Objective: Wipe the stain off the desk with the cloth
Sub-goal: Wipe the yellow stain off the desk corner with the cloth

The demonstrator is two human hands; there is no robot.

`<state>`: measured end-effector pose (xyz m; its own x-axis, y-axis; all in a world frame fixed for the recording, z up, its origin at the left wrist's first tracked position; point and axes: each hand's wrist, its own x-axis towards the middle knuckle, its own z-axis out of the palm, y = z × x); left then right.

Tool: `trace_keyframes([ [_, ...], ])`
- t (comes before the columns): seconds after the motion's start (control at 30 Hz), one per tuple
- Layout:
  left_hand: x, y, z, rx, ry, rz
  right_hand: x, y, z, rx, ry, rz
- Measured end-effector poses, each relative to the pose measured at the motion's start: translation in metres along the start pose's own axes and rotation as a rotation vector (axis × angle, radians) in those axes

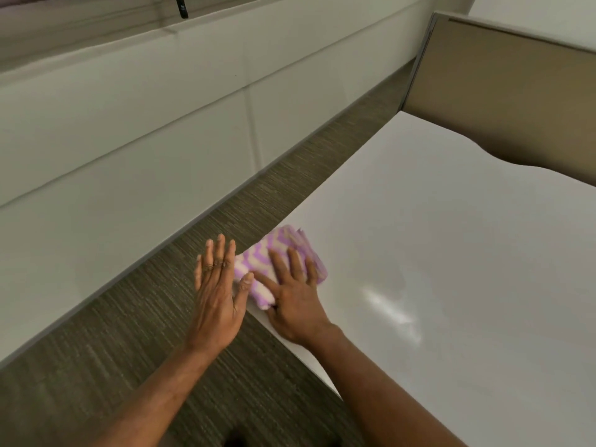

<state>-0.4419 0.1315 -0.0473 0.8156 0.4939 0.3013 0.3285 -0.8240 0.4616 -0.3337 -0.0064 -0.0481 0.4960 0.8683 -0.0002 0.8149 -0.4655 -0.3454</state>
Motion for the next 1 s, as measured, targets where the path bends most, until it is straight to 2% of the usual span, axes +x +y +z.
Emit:
trace_keyframes([
  [0.13,-0.005,0.007,-0.002,0.041,0.006,-0.023,-0.052,0.003,-0.001,0.034,0.001,-0.031],
  [0.23,-0.013,0.015,-0.005,0.054,-0.012,-0.013,-0.096,0.012,-0.002,0.053,0.029,0.041],
  [0.4,-0.027,0.019,-0.013,0.043,-0.062,0.035,-0.133,0.050,-0.017,0.068,0.188,0.324],
  [0.5,-0.038,0.017,-0.018,0.027,-0.086,0.056,-0.117,0.070,-0.027,0.046,0.194,0.526],
  [0.6,-0.054,0.018,-0.019,0.014,-0.103,0.102,-0.092,0.066,-0.031,0.059,0.164,0.628],
  [0.83,-0.081,0.023,-0.005,-0.010,-0.113,0.160,-0.130,0.021,-0.005,0.019,0.033,0.408],
  [1.0,-0.096,0.030,0.000,0.000,-0.135,0.175,-0.200,-0.002,0.006,-0.004,0.063,0.374],
])
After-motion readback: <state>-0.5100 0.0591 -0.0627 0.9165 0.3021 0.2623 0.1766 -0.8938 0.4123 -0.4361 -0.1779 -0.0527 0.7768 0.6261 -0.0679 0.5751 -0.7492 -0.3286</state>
